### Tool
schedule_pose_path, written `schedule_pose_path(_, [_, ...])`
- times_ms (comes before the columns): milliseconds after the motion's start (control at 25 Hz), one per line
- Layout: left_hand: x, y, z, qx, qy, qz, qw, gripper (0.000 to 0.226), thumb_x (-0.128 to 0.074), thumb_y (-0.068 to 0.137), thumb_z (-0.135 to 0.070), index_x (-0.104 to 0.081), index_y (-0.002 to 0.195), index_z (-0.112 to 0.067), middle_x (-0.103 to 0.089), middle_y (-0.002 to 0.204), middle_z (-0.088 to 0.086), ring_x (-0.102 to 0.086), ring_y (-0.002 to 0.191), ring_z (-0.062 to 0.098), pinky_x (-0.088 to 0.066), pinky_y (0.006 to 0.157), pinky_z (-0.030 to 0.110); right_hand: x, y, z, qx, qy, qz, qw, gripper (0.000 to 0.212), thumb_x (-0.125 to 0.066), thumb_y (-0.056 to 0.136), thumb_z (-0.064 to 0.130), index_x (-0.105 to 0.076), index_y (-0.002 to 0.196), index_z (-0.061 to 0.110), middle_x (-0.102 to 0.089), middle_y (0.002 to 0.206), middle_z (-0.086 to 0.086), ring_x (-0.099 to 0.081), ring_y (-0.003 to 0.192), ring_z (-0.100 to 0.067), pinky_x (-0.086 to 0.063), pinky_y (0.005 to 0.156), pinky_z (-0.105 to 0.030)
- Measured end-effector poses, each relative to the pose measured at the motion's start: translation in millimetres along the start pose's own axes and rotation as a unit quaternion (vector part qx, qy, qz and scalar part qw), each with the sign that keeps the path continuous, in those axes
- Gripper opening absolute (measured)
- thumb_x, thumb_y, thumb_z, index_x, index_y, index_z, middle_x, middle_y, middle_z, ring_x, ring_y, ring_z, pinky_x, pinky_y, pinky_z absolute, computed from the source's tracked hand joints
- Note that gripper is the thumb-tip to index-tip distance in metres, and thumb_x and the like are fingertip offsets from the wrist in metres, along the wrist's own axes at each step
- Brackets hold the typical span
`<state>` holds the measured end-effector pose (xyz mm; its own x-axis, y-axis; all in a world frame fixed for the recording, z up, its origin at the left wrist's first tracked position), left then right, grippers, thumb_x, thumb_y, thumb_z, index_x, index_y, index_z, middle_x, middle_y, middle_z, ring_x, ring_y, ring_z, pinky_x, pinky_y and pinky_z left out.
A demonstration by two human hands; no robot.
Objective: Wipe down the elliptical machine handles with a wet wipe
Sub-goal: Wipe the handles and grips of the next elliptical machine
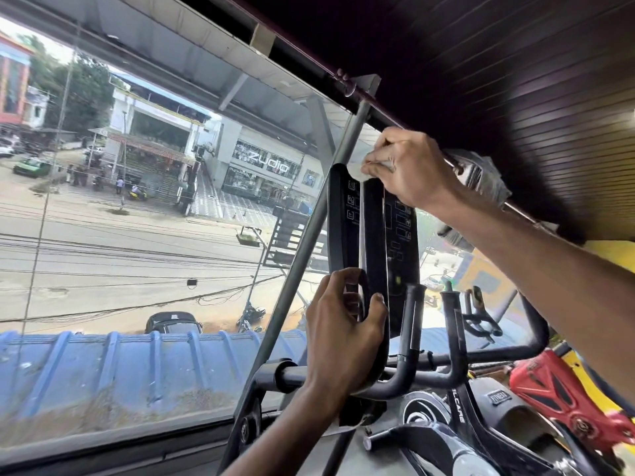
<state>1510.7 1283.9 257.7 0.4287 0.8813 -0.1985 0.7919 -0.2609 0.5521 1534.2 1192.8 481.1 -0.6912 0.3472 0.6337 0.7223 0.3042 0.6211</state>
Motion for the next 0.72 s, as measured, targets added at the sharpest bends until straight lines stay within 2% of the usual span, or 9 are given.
schedule_pose_path(80, [0.2, 1.2, 0.8, -0.004, 0.007, 0.003, 1.000, 0.032, -0.067, 0.084, -0.037, -0.061, 0.114, -0.034, -0.070, 0.098, -0.021, -0.068, 0.084, -0.006, -0.061, 0.076, 0.035, -0.1, -3.3, -0.8, 0.001, 0.016, -0.008, 1.000, 0.023, -0.078, 0.085, 0.020, -0.077, 0.101, 0.004, -0.072, 0.097, -0.009, -0.063, 0.082, -0.011, -0.055, 0.077, -0.023])
schedule_pose_path(160, [-0.1, 0.6, -0.2, -0.004, 0.011, 0.004, 1.000, 0.030, -0.068, 0.084, -0.036, -0.061, 0.114, -0.034, -0.070, 0.098, -0.021, -0.068, 0.085, -0.006, -0.061, 0.076, 0.034, 2.3, -9.1, -4.4, -0.017, 0.036, -0.037, 0.999, 0.024, -0.079, 0.084, 0.020, -0.077, 0.102, 0.003, -0.073, 0.097, -0.008, -0.064, 0.084, -0.010, -0.059, 0.080, -0.031])
schedule_pose_path(280, [0.3, 2.3, -2.1, -0.008, 0.024, 0.005, 1.000, 0.030, -0.071, 0.086, -0.034, -0.062, 0.114, -0.033, -0.069, 0.099, -0.020, -0.068, 0.085, -0.006, -0.061, 0.076, 0.028, -2.3, -23.0, -3.8, -0.050, 0.073, -0.016, 0.996, 0.026, -0.079, 0.083, 0.024, -0.077, 0.102, 0.006, -0.074, 0.101, -0.008, -0.070, 0.095, -0.019, -0.059, 0.088, -0.042])
schedule_pose_path(360, [1.4, 2.1, -3.4, -0.011, 0.031, 0.002, 0.999, 0.031, -0.072, 0.087, -0.033, -0.063, 0.116, -0.029, -0.067, 0.099, -0.023, -0.067, 0.083, -0.007, -0.059, 0.073, 0.022, -2.4, -35.5, -2.3, -0.088, 0.110, -0.008, 0.990, 0.026, -0.080, 0.082, 0.025, -0.078, 0.102, 0.009, -0.075, 0.102, -0.007, -0.071, 0.094, -0.021, -0.059, 0.087, -0.044])
schedule_pose_path(600, [3.7, -8.0, -13.1, -0.073, 0.086, -0.003, 0.994, 0.028, -0.070, 0.089, -0.030, -0.062, 0.115, -0.025, -0.064, 0.109, -0.010, -0.065, 0.086, -0.001, -0.055, 0.075, 0.020, -2.0, -116.7, 16.7, -0.190, 0.199, -0.043, 0.961, 0.008, -0.081, 0.082, 0.021, -0.079, 0.087, 0.015, -0.074, 0.082, 0.001, -0.069, 0.073, -0.016, -0.057, 0.073, -0.037])
schedule_pose_path(640, [4.1, -10.6, -14.5, -0.098, 0.107, -0.010, 0.989, 0.027, -0.070, 0.089, -0.028, -0.062, 0.115, -0.023, -0.062, 0.111, -0.009, -0.064, 0.091, 0.003, -0.054, 0.079, 0.022, -3.9, -134.3, 19.0, -0.223, 0.240, -0.048, 0.944, 0.003, -0.079, 0.083, 0.017, -0.078, 0.085, 0.016, -0.074, 0.080, 0.002, -0.070, 0.072, -0.015, -0.057, 0.072, -0.032])
schedule_pose_path(720, [1.6, -21.1, -19.4, -0.157, 0.156, -0.031, 0.975, 0.027, -0.070, 0.088, -0.022, -0.062, 0.114, -0.019, -0.059, 0.114, -0.007, -0.059, 0.102, 0.011, -0.047, 0.088, 0.023, -11.1, -173.3, 20.5, -0.292, 0.338, -0.065, 0.892, 0.010, -0.074, 0.087, 0.009, -0.073, 0.085, 0.018, -0.072, 0.078, 0.004, -0.068, 0.071, -0.006, -0.053, 0.070, -0.019])
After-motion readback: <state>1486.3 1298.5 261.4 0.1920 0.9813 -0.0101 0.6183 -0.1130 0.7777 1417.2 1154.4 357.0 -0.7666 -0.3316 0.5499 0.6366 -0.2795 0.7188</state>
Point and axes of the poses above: each hand's wrist, its own y-axis towards the middle knuckle, its own x-axis out of the back of the hand, z = x × y, the point moved 6 cm from there along y, towards the middle knuckle
